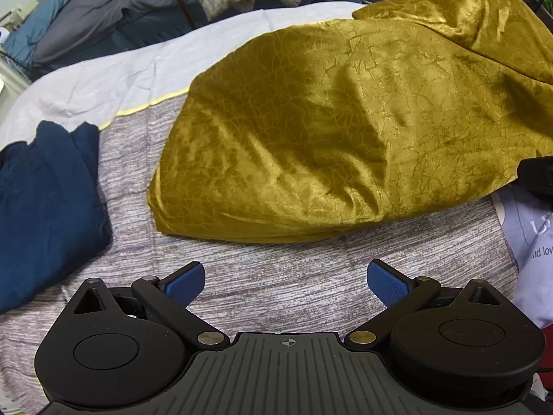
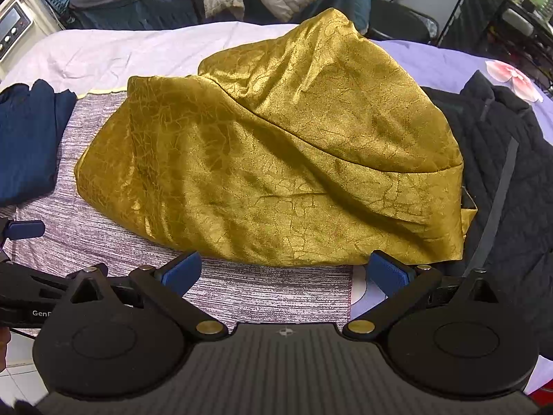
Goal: Fold large clothes
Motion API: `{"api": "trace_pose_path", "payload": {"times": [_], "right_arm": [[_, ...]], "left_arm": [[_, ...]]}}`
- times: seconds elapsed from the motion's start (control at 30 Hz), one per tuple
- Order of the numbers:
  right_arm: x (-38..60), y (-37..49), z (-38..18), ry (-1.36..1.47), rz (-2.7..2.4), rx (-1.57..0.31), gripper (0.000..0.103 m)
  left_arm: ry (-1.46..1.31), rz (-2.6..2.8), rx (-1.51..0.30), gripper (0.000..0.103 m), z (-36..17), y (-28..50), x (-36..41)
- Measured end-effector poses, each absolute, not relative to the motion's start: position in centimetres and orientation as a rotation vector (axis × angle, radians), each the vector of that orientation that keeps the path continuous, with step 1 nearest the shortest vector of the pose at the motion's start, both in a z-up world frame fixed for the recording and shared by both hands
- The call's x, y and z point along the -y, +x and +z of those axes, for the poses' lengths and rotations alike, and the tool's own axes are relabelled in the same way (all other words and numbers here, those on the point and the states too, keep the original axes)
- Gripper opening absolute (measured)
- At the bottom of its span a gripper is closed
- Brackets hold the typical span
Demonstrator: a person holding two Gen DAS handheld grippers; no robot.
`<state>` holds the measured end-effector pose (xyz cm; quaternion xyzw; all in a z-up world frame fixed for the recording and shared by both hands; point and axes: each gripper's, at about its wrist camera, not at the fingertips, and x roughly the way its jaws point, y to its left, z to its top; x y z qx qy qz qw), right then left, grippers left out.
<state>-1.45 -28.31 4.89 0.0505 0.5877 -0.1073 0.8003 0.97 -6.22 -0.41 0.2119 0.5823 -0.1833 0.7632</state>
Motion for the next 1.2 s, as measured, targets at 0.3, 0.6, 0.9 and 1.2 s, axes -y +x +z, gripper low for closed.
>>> {"api": "trace_pose_path", "payload": {"times": [0.3, 0.6, 0.9, 1.2], "right_arm": [[28.1, -0.8, 6.3, 0.131, -0.155, -1.137, 0.102], [25.2, 7.1, 8.7, 0.027, 0.054, -0.949, 0.102], [17.1, 17.3, 0.7, -0.151, 0.254, -1.156, 0.102], [12.7, 16.8, -4.3, -0.132, 0.388, -1.222, 0.012]], "left_arm": [[0.391, -0.365, -1.267, 0.103, -1.8, 1.6, 4.6], [0.351, -0.271, -1.309, 0.103, -4.5, -0.8, 0.4], [0.101, -0.205, -1.362, 0.103, -5.3, -3.3, -3.0], [-0.028, -0.067, -1.363, 0.103, -5.5, -4.3, -6.7]]}}
